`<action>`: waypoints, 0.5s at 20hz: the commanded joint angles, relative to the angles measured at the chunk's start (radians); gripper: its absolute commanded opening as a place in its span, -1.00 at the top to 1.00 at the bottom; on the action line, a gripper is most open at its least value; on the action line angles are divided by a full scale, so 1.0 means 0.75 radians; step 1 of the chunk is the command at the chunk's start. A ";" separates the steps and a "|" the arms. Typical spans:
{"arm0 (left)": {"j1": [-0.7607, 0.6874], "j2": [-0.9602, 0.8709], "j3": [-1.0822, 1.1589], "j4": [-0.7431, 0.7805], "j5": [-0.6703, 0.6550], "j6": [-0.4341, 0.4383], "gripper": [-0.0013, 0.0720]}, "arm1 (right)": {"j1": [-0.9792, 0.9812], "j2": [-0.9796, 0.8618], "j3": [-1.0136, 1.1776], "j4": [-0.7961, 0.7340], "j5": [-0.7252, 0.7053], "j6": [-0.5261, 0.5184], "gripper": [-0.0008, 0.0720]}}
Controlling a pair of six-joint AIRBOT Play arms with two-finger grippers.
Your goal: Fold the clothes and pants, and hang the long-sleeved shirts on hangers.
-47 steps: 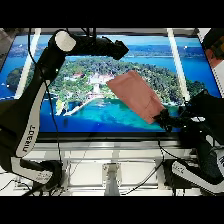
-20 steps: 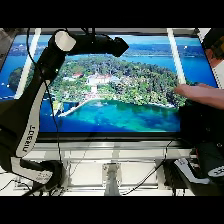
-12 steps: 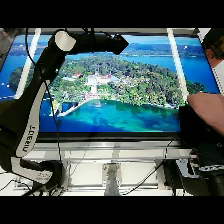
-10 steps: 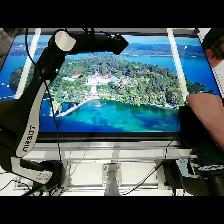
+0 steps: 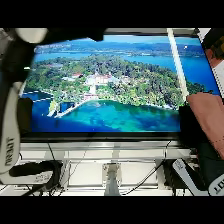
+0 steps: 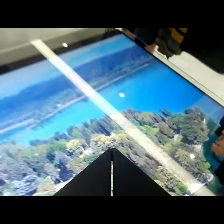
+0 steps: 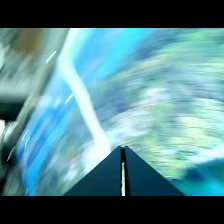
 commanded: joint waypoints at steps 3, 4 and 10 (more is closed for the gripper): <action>0.100 0.295 0.001 0.110 -0.287 -0.069 0.93 | 0.452 -0.087 0.276 0.215 -0.116 -0.095 0.95; 0.106 0.346 0.001 0.133 -0.309 -0.093 0.93 | 0.493 -0.098 0.317 0.213 -0.130 -0.100 0.95; 0.107 0.582 0.001 0.172 -0.344 -0.143 0.93 | 0.579 -0.100 0.377 0.204 -0.221 -0.117 0.94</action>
